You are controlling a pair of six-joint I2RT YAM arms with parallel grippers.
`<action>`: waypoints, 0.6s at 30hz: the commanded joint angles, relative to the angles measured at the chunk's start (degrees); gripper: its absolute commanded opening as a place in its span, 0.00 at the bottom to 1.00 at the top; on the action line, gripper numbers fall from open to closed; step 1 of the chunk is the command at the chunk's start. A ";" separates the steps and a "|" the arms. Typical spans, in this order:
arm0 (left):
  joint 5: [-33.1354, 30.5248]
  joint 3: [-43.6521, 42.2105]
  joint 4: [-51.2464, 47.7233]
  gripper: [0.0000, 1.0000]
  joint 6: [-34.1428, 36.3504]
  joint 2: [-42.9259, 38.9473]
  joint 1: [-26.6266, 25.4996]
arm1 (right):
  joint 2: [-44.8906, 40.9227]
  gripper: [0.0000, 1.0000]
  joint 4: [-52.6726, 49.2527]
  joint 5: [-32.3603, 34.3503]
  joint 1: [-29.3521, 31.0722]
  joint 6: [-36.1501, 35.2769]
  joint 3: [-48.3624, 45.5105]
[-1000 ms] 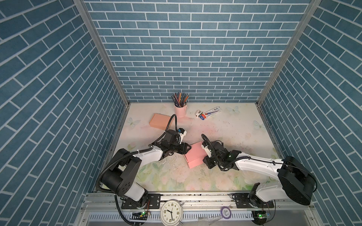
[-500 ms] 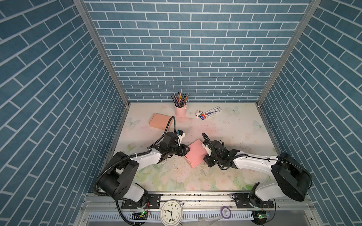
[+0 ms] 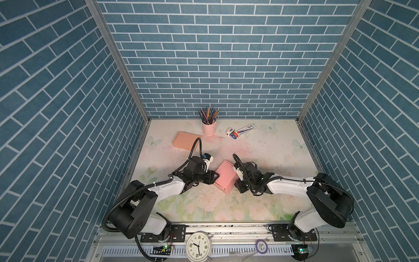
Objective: Fold the paper box
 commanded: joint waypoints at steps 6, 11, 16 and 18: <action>4.21 -1.69 0.61 0.50 -2.89 -1.40 -2.04 | 2.34 0.28 3.16 -2.79 0.01 -1.33 2.71; 5.30 -2.79 1.89 0.50 -4.63 -2.91 -2.27 | 3.46 0.27 4.25 -3.96 -0.06 -1.33 3.57; 5.80 -3.64 2.08 0.50 -5.42 -3.47 -2.30 | 3.57 0.27 4.85 -4.65 0.53 -1.34 4.07; 5.79 -3.95 2.25 0.50 -5.67 -3.47 -2.30 | 3.23 0.27 4.95 -4.58 0.59 -1.42 3.86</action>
